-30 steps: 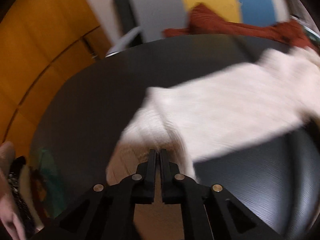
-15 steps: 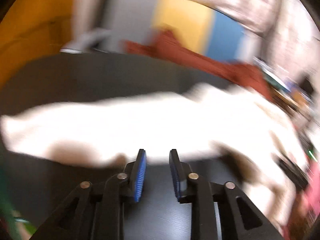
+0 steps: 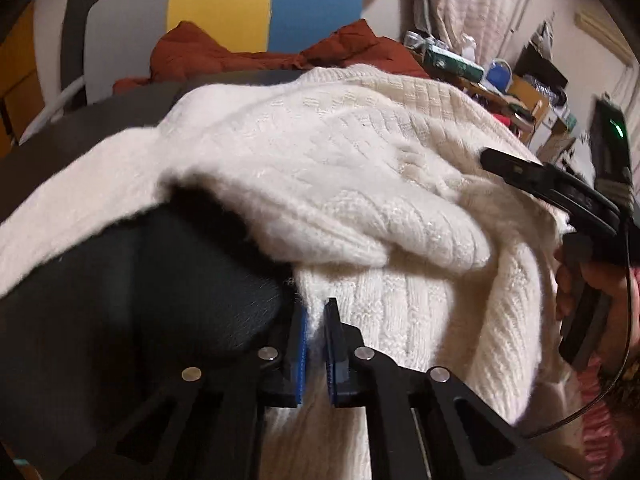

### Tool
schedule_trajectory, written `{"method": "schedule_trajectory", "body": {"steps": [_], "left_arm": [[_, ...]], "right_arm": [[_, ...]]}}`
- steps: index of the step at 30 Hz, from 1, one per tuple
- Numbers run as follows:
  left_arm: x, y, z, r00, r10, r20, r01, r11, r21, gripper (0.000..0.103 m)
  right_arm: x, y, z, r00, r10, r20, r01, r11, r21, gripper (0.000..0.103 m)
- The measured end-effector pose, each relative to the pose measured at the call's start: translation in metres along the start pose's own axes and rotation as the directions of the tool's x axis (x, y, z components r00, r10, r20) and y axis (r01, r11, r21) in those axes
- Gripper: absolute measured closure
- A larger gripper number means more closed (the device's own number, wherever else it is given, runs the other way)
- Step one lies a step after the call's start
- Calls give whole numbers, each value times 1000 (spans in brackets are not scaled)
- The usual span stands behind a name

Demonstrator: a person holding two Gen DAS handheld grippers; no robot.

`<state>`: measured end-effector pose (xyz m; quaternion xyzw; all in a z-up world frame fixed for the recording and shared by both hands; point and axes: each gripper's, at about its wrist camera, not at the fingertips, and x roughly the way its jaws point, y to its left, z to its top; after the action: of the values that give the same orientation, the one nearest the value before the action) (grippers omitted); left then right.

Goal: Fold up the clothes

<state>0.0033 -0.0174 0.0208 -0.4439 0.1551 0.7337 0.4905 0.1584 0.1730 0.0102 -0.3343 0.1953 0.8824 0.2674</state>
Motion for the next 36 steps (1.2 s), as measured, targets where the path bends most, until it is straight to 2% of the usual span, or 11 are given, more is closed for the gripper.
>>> {"method": "schedule_trajectory", "body": {"steps": [5, 9, 14, 16, 20, 23, 25, 28, 31, 33, 36], "left_arm": [[-51, 45, -15, 998, 11, 59, -2, 989, -147, 98], [-82, 81, -48, 998, 61, 26, -53, 972, -228, 98], [-80, 74, -94, 996, 62, -69, -73, 983, -171, 98], [-80, 65, -97, 997, 51, -64, -60, 987, -149, 98], [-101, 57, -71, 996, 63, 65, -54, 991, -124, 96], [-117, 48, -38, 973, 102, 208, -91, 994, -63, 96], [-114, 43, -16, 961, 118, 252, -116, 993, -21, 93], [-76, 26, 25, 965, 113, 235, -123, 992, 31, 93], [-32, 8, 62, 973, 118, 198, -136, 988, 79, 93], [6, -4, 78, 977, 155, 147, -172, 980, 105, 93], [29, 5, 79, 973, 192, 125, -202, 977, 73, 91]], "right_arm": [[-1, 9, -10, 999, -39, -13, 38, 998, -48, 9], [-2, 16, -17, 997, -71, -22, 69, 994, -86, 3], [-3, 25, -27, 993, -110, -32, 105, 985, -134, 0], [-5, 26, -29, 993, -113, -38, 106, 985, -137, 0], [-17, 19, -21, 997, -63, -49, 59, 995, -75, 0], [-44, 6, -1, 999, -18, 31, 17, 1000, 13, 0], [-57, -1, 9, 997, -30, 77, 26, 998, 57, 0], [-54, -8, 20, 996, -50, 71, 43, 995, 92, 1], [-45, -12, 28, 998, -52, 47, 47, 993, 110, 21], [-39, -15, 33, 998, -54, 30, 50, 991, 123, 42], [-30, -11, 35, 997, -80, 9, 79, 992, 96, 44]]}}
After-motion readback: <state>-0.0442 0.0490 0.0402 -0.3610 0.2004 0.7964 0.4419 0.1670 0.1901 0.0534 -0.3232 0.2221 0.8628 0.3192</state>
